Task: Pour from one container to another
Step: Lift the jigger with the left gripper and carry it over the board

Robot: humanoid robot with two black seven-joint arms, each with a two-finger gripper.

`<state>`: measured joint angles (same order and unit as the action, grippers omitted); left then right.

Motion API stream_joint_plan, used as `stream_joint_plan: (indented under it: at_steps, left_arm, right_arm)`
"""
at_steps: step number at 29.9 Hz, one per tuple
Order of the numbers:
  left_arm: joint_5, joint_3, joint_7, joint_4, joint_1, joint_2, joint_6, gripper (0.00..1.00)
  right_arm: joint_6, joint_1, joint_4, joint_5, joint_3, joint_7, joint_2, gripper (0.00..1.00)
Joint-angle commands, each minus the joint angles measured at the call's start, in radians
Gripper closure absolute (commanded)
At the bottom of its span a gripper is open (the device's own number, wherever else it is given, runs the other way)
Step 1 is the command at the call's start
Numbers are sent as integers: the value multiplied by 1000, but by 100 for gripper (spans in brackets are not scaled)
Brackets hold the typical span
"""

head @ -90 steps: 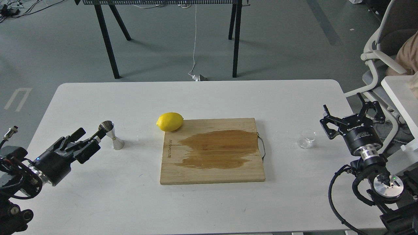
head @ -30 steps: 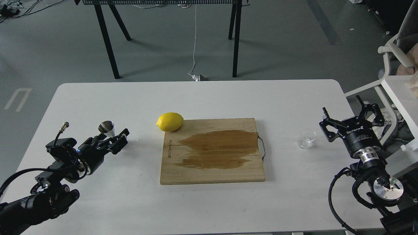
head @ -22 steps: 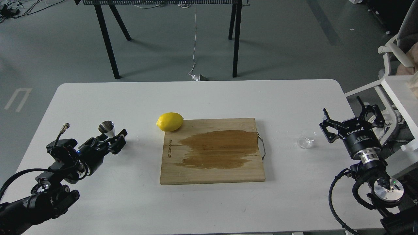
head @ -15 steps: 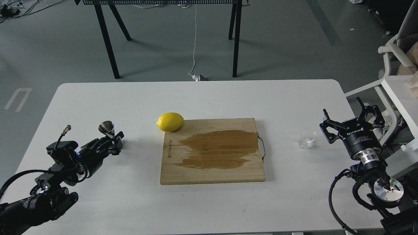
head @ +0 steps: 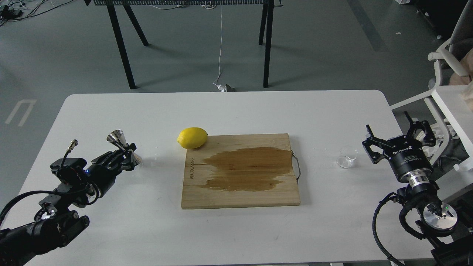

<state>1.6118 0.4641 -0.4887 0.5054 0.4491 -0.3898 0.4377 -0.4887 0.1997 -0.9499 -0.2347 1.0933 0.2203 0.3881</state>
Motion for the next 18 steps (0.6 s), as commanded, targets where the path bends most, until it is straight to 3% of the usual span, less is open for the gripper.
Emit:
stream_joint_plan:
  at_steps: [1,10,13,18]
  left_arm:
    - [0,1,0,25,54,-12,-4,92]
    - [8,-60,0,30,290,14,-11,92]
    - [7,-159,0,28,379,78,-11,92]
    - [10,-206,0,28,405,224,-7,91]
  right_arm:
    - [0,1,0,0,2,-1,0,1]
    - [0,10,-1,-2,66,-2,3,1]
    - [0,10,-1,-3,69,-2,14,1]
    - [0,10,0,-2,68,-4,15,1]
